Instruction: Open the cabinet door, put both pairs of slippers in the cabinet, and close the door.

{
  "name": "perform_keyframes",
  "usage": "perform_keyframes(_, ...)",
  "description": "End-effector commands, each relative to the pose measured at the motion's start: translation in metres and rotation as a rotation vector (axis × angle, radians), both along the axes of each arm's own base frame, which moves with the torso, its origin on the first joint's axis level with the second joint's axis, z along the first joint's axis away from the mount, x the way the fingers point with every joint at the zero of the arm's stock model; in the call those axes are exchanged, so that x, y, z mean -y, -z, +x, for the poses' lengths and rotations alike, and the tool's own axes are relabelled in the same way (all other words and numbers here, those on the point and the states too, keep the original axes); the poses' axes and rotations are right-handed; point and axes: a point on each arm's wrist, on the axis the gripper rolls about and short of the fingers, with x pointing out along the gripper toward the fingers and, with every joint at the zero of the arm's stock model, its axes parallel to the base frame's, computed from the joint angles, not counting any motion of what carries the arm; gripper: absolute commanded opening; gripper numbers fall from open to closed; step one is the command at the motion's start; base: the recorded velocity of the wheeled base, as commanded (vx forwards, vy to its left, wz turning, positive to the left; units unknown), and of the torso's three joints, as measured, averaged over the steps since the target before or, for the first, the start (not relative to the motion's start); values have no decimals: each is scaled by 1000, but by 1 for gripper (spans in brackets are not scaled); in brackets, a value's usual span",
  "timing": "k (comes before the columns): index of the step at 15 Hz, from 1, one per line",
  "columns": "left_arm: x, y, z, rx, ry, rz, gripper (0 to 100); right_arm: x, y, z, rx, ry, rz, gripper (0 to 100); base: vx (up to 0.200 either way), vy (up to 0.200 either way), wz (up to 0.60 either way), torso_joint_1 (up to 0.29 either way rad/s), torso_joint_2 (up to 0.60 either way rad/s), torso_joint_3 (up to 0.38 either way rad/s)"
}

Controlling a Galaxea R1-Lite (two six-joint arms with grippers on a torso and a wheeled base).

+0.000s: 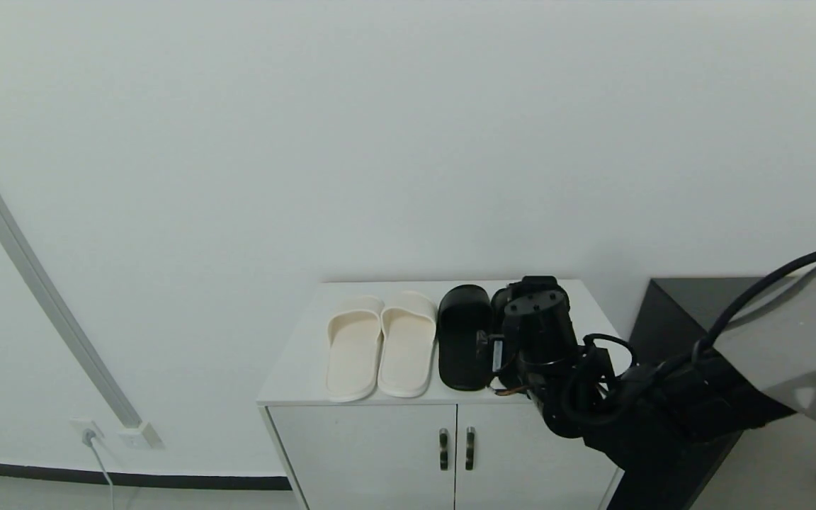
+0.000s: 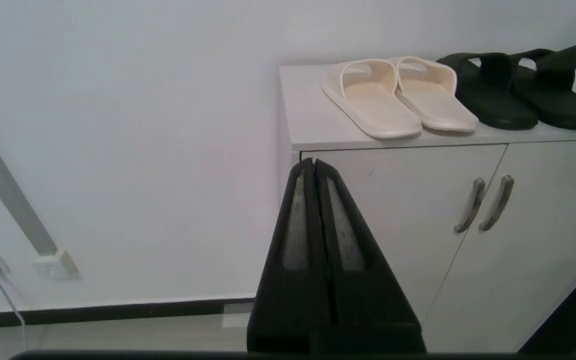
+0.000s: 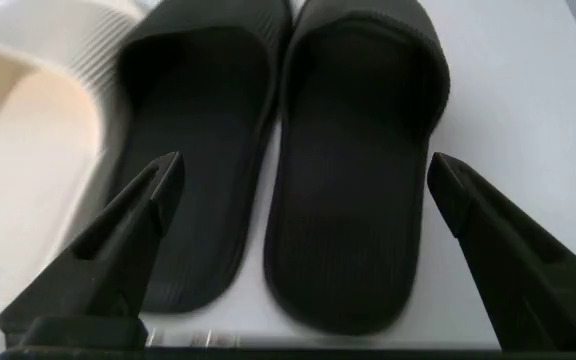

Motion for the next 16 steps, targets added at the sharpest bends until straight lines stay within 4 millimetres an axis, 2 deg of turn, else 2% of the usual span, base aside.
perform_keyframes(1,0,0,0,-1,0,0,0,-9,30,28,-7,33,-20,100,0,0,0,0,0,0)
perform_keyframes(2,0,0,0,0,0,0,0,-10,33,33,4,35,-20,100,0,0,0,0,0,0)
perform_keyframes(3,0,0,0,0,-1,0,0,-12,40,48,41,44,-27,100,0,0,0,0,0,0)
perform_keyframes(8,0,0,0,0,0,0,0,-14,46,86,104,78,-23,100,0,0,0,0,0,0)
perform_keyframes(15,0,0,0,-1,0,0,0,-22,56,111,119,91,-35,100,0,0,0,0,0,0)
perform_keyframes(16,0,0,0,0,0,0,0,-22,57,112,121,91,-39,0,0,0,0,0,0,0)
